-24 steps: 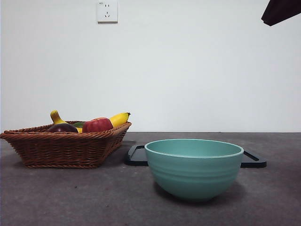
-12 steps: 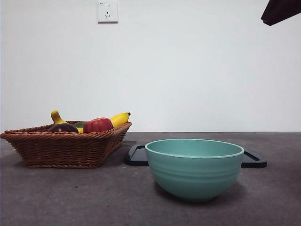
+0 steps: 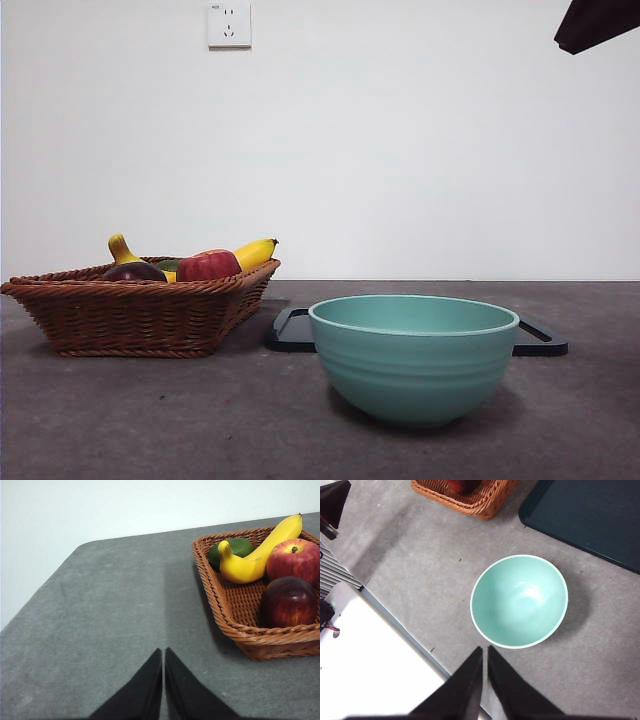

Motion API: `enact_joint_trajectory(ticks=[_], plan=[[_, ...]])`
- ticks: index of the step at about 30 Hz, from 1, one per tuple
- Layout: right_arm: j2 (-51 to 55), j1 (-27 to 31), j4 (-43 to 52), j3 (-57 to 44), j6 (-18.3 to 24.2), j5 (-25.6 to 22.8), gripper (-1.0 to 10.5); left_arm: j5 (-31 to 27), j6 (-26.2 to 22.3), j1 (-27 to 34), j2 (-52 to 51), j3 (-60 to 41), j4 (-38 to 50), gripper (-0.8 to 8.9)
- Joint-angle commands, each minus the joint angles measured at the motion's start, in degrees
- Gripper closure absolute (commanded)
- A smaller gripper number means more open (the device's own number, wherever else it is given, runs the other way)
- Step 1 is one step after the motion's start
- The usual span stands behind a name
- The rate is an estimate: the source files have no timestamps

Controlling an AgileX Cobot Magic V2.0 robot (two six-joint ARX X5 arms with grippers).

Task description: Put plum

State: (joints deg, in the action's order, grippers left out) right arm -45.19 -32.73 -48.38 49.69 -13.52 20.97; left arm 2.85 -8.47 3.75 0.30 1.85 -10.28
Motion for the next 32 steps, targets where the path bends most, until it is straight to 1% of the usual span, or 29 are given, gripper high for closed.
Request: enact_joint_trajectory(ticks=[1, 18, 21, 24, 27, 30, 32], plan=[[-0.4, -0.5, 0.6, 1.1, 0.5, 0.0, 9.4, -0.1, 0.2, 0.2, -0.1, -1.2, -0.4, 8.06], [-0.3, -0.5, 0.6, 1.1, 0.6, 0.0, 9.4, -0.1, 0.2, 0.2, -0.1, -1.2, -0.4, 8.06], [0.9, 0.8, 1.9, 1.1, 5.0, -1.7, 9.4, -0.1, 0.2, 0.2, -0.1, -1.2, -0.4, 8.06], [2.3, 3.7, 6.0, 0.8, 7.8, -4.9, 9.4, -0.1, 0.2, 0.2, -0.1, -1.2, -0.4, 8.06], [5.2, 9.4, 12.9, -1.0, 9.3, -6.0, 9.4, -0.1, 0.2, 0.2, -0.1, -1.2, -0.4, 8.06], [9.3, 16.0, 17.9, -4.3, 10.7, -6.1, 9.4, -0.1, 0.2, 0.2, -0.1, -1.2, -0.4, 8.06], [14.1, 22.1, 22.7, -8.9, 12.8, -6.1, 9.4, -0.1, 0.2, 0.2, -0.1, -1.2, -0.4, 8.06]])
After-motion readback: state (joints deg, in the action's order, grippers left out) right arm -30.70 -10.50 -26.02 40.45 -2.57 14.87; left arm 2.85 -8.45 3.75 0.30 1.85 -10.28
